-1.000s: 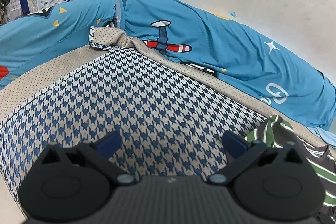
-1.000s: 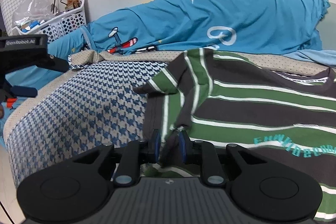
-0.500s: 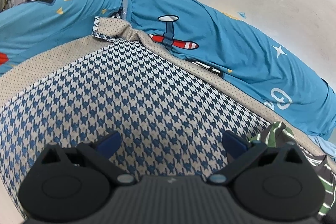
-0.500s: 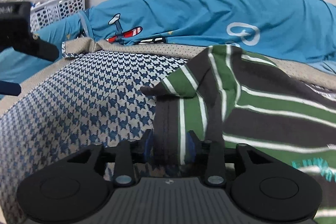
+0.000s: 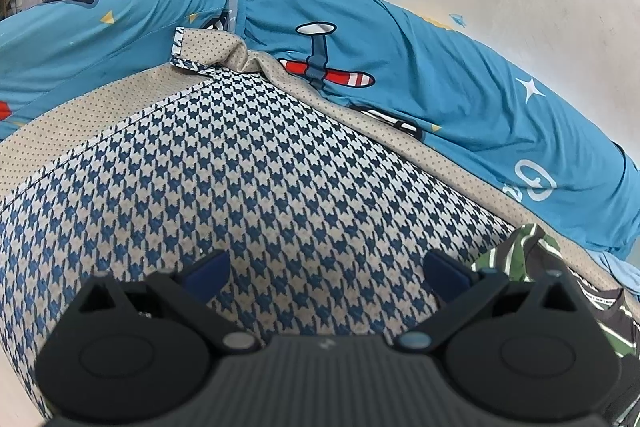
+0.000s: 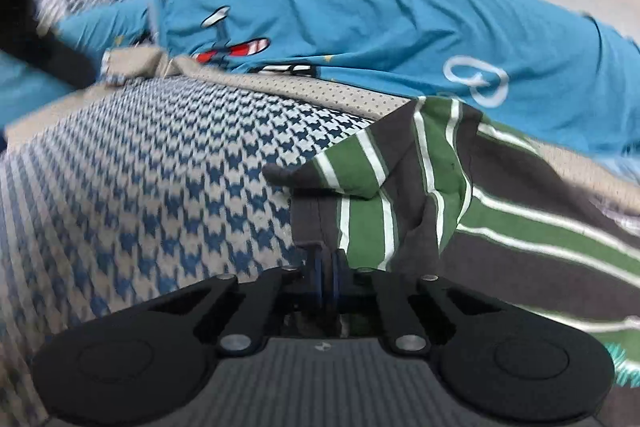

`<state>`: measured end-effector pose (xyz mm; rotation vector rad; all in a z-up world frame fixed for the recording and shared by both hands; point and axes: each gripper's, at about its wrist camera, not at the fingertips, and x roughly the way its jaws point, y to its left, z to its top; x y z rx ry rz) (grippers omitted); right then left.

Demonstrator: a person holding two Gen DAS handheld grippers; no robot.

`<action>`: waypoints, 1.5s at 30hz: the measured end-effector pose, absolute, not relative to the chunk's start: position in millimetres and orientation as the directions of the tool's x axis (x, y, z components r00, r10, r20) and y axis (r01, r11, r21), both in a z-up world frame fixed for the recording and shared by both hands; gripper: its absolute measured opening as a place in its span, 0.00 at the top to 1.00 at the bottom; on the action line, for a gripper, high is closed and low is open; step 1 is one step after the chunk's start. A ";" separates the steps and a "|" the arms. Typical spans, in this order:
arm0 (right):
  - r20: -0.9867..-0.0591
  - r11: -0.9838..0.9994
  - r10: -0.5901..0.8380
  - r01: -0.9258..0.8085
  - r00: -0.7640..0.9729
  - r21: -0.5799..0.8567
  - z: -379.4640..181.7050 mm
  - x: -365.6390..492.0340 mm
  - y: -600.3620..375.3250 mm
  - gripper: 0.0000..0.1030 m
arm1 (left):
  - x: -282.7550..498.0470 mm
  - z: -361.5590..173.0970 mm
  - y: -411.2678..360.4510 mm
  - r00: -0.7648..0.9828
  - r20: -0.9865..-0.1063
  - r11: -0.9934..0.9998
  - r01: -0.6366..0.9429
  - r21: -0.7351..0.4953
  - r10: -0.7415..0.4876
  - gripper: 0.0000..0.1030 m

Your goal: Fold clothes

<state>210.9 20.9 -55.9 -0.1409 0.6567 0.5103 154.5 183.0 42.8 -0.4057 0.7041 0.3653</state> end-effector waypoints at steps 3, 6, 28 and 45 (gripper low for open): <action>-0.603 0.861 0.467 -0.488 0.647 0.143 -46.6 216.6 21.7 0.94 | 153.0 42.9 185.5 0.708 -0.679 0.857 -0.459 -0.235 0.193 0.00; -0.552 0.832 0.537 -0.506 0.638 0.226 -34.5 219.4 28.1 0.94 | 151.2 43.2 188.7 0.708 -0.675 0.851 -0.470 -0.232 0.207 0.00; -0.550 0.763 0.639 -0.534 0.538 0.364 -30.5 218.5 24.5 0.88 | 155.0 43.4 180.8 0.712 -0.666 0.850 -0.476 -0.225 0.223 0.00; -0.576 0.868 0.487 -0.439 0.657 0.234 -9.0 218.1 -114.0 0.81 | 179.5 39.0 110.5 0.706 -0.690 0.915 -0.368 -0.168 0.157 0.00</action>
